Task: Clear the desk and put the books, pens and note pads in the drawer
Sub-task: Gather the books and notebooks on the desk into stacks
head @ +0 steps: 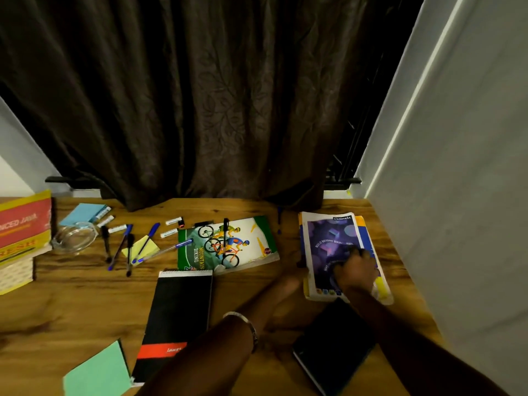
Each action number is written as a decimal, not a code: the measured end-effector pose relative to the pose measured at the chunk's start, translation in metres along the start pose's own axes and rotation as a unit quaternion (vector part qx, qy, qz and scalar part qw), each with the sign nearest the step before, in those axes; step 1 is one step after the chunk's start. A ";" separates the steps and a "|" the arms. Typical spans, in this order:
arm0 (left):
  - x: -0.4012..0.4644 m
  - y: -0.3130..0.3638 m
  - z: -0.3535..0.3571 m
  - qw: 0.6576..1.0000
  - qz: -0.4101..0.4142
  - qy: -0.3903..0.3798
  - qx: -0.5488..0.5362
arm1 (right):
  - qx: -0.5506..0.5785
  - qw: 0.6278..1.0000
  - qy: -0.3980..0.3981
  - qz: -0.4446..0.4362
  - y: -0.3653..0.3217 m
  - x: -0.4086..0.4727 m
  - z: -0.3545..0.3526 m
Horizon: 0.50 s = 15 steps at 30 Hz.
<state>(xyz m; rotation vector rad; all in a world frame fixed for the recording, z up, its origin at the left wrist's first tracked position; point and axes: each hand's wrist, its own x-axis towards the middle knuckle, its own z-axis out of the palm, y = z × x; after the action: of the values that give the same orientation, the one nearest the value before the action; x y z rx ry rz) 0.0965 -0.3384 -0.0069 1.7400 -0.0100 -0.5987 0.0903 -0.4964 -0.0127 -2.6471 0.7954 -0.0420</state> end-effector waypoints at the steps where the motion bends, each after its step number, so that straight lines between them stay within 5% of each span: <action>1: 0.000 0.000 -0.011 0.998 0.002 0.032 0.050 | -0.003 1.000 -0.007 -0.023 -0.011 -0.002 0.001; 5: 0.002 -0.006 -0.068 0.969 0.016 0.169 0.180 | 0.034 0.993 -0.038 -0.104 -0.053 -0.012 0.013; 9: -0.005 -0.022 -0.123 0.957 -0.013 0.228 0.177 | 0.066 0.977 -0.138 -0.148 -0.082 -0.007 0.050; 12: -0.012 -0.031 -0.154 0.948 -0.018 0.247 0.200 | 0.118 0.964 -0.192 -0.143 -0.066 0.063 0.151; 15: -0.018 -0.039 -0.179 0.930 -0.032 0.270 0.246 | 0.149 0.955 -0.225 -0.122 -0.106 0.024 0.117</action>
<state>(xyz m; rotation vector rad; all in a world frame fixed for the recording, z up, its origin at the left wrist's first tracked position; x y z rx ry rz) 0.1394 -0.1592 -0.0116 2.3565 0.3074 -0.1424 0.1821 -0.3876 -0.0847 -2.3179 0.2826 0.3367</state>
